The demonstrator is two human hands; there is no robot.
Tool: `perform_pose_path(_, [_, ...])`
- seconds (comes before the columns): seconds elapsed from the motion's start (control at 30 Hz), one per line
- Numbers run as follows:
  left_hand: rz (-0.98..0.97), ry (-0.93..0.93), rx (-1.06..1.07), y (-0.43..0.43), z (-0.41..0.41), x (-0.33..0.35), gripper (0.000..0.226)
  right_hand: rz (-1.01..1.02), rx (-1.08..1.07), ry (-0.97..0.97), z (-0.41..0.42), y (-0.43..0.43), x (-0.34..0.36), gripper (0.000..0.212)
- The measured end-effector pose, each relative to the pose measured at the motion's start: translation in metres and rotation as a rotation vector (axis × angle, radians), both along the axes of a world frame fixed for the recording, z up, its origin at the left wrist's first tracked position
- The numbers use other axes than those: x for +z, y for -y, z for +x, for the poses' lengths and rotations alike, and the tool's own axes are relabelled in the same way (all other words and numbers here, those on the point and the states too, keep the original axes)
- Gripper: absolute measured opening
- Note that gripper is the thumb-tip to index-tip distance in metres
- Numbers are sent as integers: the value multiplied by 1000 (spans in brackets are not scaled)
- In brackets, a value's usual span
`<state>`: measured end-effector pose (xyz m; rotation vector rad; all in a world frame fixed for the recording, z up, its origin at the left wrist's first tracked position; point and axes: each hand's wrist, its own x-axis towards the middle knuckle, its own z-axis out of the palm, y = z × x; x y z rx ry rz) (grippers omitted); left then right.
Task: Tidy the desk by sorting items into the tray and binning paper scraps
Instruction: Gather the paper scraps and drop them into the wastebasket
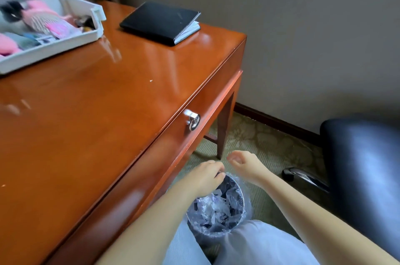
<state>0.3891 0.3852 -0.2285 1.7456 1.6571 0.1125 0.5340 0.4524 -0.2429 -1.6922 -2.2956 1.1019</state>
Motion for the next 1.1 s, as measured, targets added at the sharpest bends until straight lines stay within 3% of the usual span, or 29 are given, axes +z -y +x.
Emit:
perform_pose_path(0.2, [130, -162, -110, 28, -7, 80, 28, 219, 205, 77, 3, 6, 81, 24])
perform_pose_path(0.5, [366, -153, -29, 118, -44, 200, 22, 523, 450, 14, -34, 54, 197, 21])
perform_pose_path(0.77, [446, -354, 178, 221, -105, 253, 29, 618, 733, -112, -113, 129, 250, 18])
perform_pose_path(1.1, [458, -444, 660, 357, -189, 229, 29, 553, 1069, -240, -245, 226, 242, 19])
